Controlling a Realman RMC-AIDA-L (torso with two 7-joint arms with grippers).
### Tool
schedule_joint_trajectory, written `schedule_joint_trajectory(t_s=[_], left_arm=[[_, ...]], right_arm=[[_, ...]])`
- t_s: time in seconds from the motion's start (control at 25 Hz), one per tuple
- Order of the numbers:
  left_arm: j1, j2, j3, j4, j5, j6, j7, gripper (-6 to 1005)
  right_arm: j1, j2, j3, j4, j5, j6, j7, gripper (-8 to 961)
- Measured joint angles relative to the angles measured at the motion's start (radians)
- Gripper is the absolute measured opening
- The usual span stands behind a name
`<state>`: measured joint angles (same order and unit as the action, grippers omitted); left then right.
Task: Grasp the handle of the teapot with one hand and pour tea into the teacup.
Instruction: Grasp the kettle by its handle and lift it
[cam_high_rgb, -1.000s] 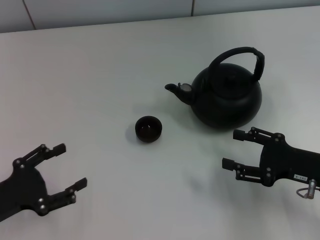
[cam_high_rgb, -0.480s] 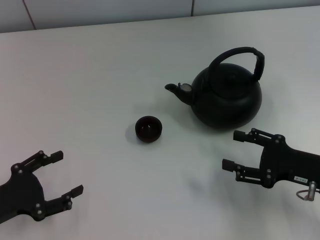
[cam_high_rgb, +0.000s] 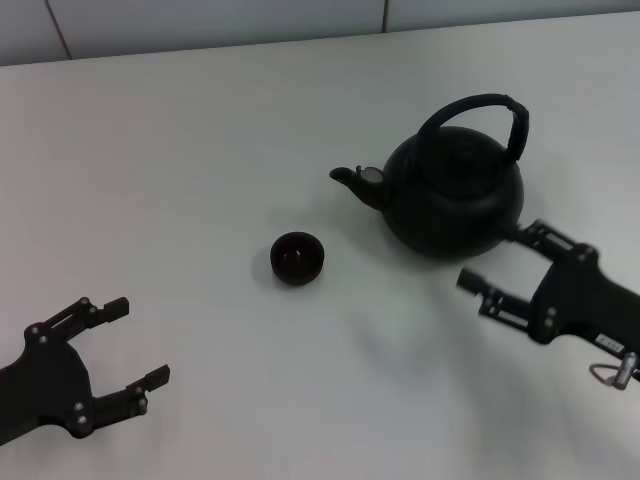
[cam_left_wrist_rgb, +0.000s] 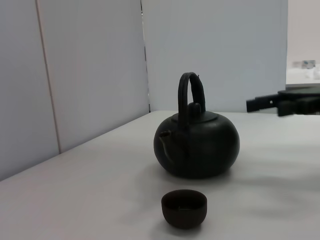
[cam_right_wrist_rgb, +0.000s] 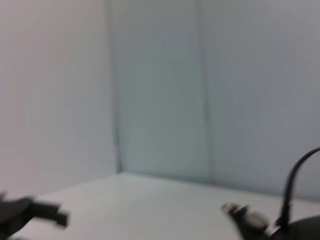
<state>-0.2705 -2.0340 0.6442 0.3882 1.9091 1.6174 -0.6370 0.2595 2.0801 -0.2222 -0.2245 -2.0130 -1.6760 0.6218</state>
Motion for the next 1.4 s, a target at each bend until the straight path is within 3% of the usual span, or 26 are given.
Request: schedule_joint_trajectory(t_s=[0.12,0.16,0.2,0.36,0.72,1.4], left_arm=[[-0.001,0.0,-0.001,0.0,-0.002,0.004,-0.013,863],[-0.001,0.0,-0.001,0.0,-0.002,0.004,-0.013,863],[-0.001,0.0,-0.001,0.0,-0.002,0.004,-0.013,863],[-0.003,0.001,-0.002,0.0,-0.004,0.005,-0.023,863],[-0.008,-0.003,-0.004,0.0,-0.009,0.006,-0.023,863],[-0.009,-0.014,-0.031,0.0,-0.019,0.023,-0.023,863]], right_arm=[[-0.019,0.001,0.151,0.09,0.0,0.001,-0.085,789],[-0.04,0.003,0.271,0.167,0.001,0.012,-0.158,789],[-0.04,0.003,0.271,0.167,0.001,0.012,-0.158,789],[-0.105,0.007,0.478,0.378,0.001,0.116,-0.401,788],[-0.106,0.008,0.557,0.483,0.001,0.214,-0.554,788],[0.044,0.004,0.653,0.439,0.002,0.36,-0.565,788]])
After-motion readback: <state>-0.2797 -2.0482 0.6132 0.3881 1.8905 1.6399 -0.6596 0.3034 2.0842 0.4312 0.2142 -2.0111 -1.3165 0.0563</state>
